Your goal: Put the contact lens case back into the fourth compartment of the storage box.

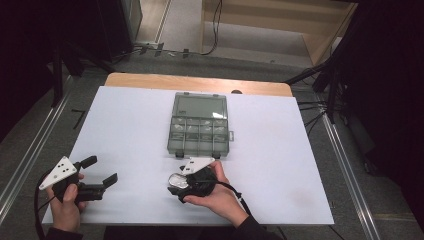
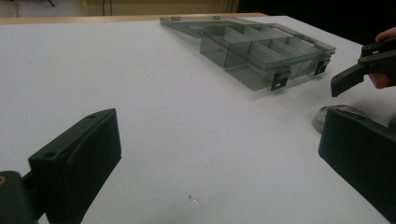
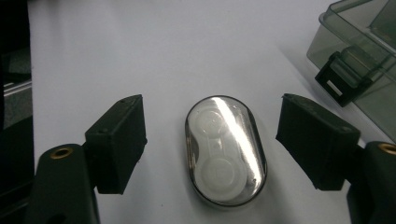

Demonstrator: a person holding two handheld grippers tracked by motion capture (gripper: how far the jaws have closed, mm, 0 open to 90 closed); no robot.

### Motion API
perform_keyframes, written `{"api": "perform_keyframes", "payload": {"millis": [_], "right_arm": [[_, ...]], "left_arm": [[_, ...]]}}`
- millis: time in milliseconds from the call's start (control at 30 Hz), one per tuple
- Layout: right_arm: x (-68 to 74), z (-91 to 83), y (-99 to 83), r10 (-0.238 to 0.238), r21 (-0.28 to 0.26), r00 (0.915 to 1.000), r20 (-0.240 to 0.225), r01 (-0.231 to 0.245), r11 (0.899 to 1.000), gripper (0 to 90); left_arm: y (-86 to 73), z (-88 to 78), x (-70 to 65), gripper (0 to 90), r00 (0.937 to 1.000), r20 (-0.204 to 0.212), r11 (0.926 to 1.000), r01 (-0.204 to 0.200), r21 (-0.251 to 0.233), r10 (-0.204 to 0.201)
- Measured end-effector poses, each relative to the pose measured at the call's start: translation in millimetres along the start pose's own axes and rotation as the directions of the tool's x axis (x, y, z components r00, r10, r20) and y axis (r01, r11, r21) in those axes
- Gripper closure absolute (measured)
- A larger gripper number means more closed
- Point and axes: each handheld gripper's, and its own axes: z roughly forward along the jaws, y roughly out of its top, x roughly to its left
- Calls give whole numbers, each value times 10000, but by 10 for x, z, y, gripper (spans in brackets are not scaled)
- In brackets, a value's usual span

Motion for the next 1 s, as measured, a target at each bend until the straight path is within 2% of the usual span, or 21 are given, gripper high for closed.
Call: {"api": "perform_keyframes", "payload": {"millis": [333,1000], "right_arm": [[-18,43,-39,-148,390,9999,-33,149,9991,347],[-44,95,-84,-293,730,9996,41,289,9969,422]], "left_arm": [[-1,0,0,0,10000,-2,10000,-7,22,7],[-3,7,0,0,10000,11,10000,6,35,-6]]}}
